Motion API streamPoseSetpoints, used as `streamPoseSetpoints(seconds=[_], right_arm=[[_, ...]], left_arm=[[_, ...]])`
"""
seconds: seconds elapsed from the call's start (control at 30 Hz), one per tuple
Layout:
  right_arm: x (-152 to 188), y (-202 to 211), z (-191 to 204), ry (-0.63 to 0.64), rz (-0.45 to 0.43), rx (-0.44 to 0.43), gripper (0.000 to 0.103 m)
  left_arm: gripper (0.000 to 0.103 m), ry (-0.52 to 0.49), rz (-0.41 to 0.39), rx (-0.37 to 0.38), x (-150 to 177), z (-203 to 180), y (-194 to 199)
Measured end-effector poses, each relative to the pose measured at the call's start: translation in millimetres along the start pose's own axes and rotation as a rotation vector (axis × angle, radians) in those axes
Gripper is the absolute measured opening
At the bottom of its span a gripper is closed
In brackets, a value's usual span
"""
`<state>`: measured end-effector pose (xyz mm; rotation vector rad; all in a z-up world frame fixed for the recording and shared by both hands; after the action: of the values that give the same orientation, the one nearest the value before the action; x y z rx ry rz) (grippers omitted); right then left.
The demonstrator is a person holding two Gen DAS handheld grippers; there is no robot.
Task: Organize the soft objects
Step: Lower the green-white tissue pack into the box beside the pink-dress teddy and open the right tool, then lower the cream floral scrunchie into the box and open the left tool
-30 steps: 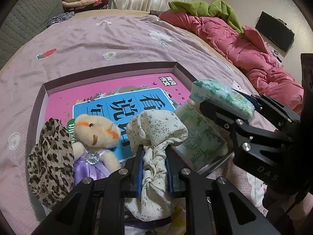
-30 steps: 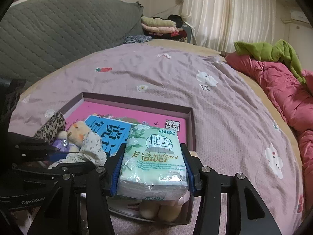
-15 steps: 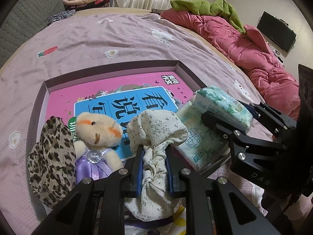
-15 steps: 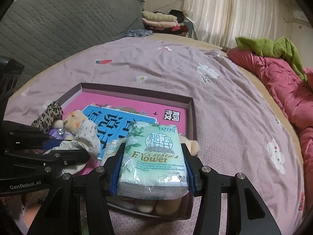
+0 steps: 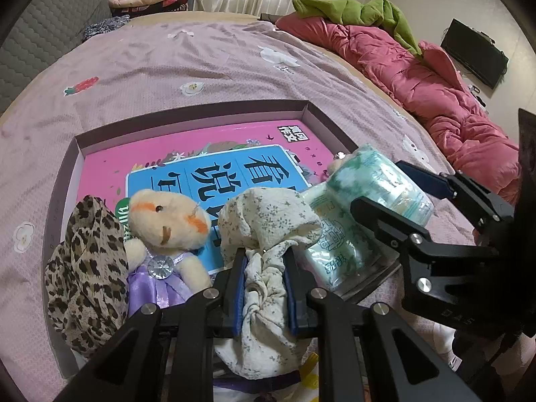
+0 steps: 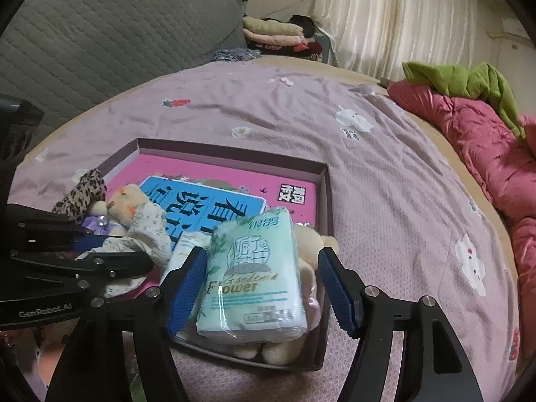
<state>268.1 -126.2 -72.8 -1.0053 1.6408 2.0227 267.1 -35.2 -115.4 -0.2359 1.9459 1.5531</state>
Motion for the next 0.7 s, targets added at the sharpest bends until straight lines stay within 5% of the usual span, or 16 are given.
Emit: streamPoseSetpoints(seconds=[0.7], right_arm=[[-5.5, 7.4, 4.4, 0.004, -0.022, 0.007, 0.072]], left_arm=[[0.026, 0.009, 0.026, -0.014, 1.3, 1.9, -10.8]])
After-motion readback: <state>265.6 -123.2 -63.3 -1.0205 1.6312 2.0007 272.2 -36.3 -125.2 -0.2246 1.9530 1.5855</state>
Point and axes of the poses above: each gripper's, at about its wrist camera, not at the fingertips, and y roughly against the way its jaws point, z to its left, x to its underside, the point moved 8 cm from there along -y, roughly the way its jaws point, and after that the axes turned 13 degrees about -y, right-handed, at the moved point
